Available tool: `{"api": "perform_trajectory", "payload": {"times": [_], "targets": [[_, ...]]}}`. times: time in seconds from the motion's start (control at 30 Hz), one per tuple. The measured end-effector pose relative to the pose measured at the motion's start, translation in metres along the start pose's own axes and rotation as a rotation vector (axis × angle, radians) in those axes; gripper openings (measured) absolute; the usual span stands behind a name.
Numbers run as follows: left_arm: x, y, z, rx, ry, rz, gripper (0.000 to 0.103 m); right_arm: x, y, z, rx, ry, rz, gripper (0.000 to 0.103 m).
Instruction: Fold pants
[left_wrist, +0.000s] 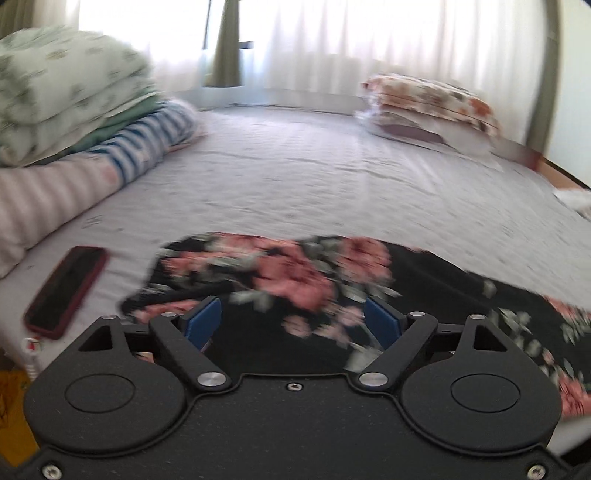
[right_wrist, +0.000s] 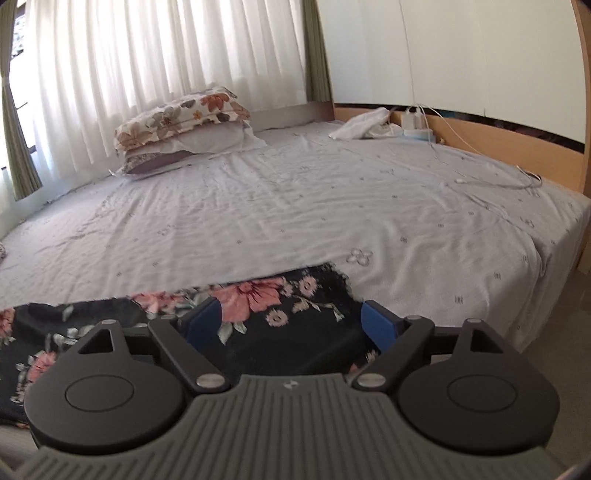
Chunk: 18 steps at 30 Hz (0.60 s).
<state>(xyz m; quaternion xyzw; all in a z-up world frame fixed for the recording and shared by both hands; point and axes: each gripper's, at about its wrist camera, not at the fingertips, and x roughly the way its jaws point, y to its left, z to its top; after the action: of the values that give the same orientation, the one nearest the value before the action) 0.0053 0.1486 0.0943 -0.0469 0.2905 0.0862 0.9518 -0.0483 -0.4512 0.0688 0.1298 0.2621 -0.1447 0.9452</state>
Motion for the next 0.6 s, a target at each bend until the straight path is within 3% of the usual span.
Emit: {"api": "perform_trajectory", "payload": {"times": [0.13, 0.33, 0.4, 0.47, 0.57, 0.6], "targets": [[-0.002, -0.052, -0.022, 0.064, -0.001, -0.074, 0.088, 0.022, -0.009, -0.026, 0.045, 0.039, -0.028, 0.091], [0.01, -0.12, -0.051, 0.135, 0.07, -0.17, 0.089, 0.042, -0.012, -0.05, 0.08, 0.032, -0.068, 0.091], [0.012, -0.14, -0.059, 0.175, 0.075, -0.185, 0.088, 0.047, -0.009, -0.052, 0.077, 0.015, -0.105, 0.081], [0.013, -0.159, -0.066, 0.221, 0.074, -0.199, 0.088, 0.051, -0.007, -0.053, 0.066, -0.005, -0.111, 0.064], [0.017, -0.179, -0.074, 0.273, 0.082, -0.214, 0.089, 0.054, -0.007, -0.055, 0.09, -0.044, -0.069, 0.047], [0.019, -0.184, -0.076, 0.287, 0.085, -0.219, 0.089, 0.054, -0.009, -0.057, 0.106, -0.051, -0.031, 0.046]]}}
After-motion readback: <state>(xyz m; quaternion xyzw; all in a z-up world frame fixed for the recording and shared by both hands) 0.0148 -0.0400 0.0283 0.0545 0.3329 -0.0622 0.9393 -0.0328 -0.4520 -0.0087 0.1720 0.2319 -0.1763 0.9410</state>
